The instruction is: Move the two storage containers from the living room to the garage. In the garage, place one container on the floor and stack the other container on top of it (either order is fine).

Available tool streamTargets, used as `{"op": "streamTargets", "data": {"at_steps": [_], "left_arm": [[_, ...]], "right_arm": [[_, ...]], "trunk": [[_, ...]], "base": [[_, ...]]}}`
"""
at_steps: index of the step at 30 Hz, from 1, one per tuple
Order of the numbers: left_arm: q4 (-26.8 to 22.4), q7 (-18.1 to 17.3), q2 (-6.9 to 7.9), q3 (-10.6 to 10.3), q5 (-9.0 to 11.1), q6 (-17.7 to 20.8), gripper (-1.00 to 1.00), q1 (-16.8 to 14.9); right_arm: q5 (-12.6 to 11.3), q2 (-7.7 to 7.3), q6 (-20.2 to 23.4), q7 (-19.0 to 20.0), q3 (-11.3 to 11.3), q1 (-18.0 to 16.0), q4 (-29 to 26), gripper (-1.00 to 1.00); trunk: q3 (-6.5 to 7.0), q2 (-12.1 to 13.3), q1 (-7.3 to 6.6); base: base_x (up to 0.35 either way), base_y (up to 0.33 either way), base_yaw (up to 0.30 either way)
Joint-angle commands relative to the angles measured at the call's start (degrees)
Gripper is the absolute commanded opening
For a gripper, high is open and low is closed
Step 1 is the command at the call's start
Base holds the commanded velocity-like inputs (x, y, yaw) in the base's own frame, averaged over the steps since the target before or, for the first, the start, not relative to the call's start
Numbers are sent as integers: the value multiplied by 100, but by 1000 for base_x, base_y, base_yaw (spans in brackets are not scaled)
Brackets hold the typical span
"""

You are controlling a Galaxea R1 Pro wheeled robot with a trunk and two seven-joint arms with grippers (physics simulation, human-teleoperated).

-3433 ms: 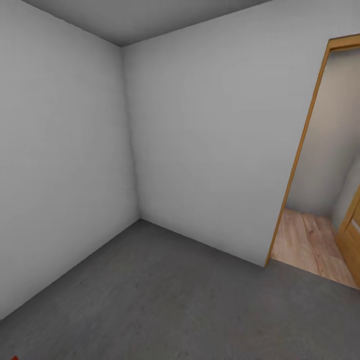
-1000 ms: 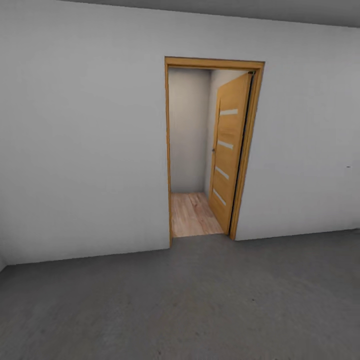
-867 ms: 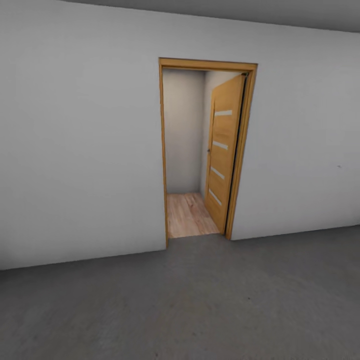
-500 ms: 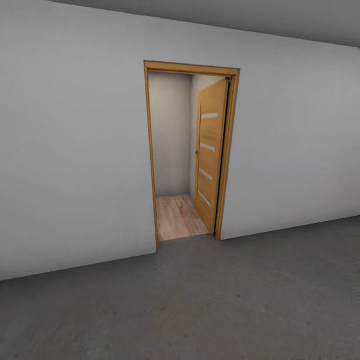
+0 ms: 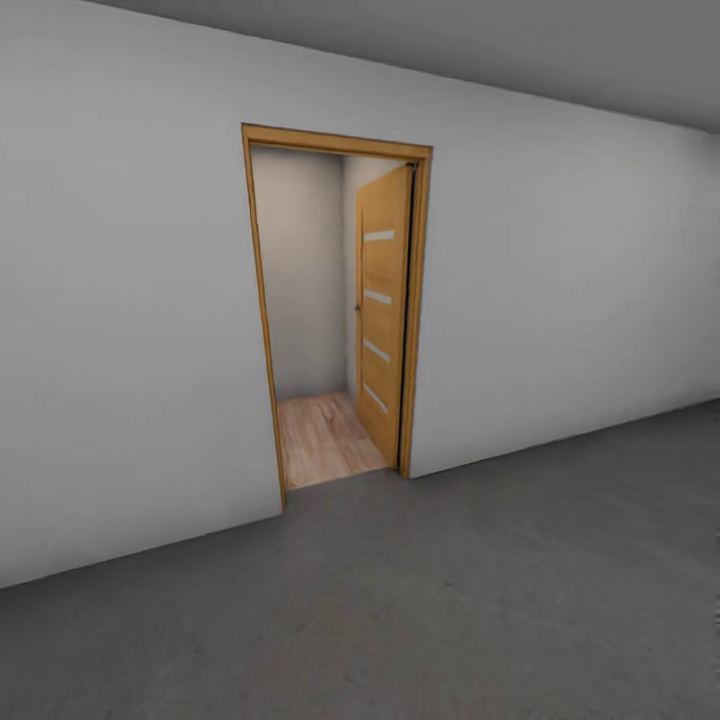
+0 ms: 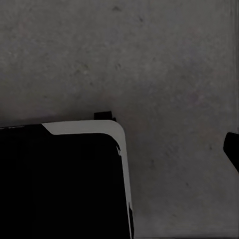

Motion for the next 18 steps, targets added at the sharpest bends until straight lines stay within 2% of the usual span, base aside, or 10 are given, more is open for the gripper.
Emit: {"op": "streamTargets", "data": {"at_steps": [1,7,18], "left_arm": [[2,16,-7,-35,30,-10,100,0],[2,12,-25,-43,8,12,100,0],[3,23,-34,-53,6,31,100,0]], "right_arm": [[-44,2,-27,-19,49,-6,19,100],[-11,-4,14,-62,73,-6,13,100],[9,-3,26,-64,92,-6,10,100]], "trunk": [[1,-3,2],[6,-3,2],[7,-3,2]], "base": [[9,0,-120],[151,-31,-47],[284,-91,-5]]}}
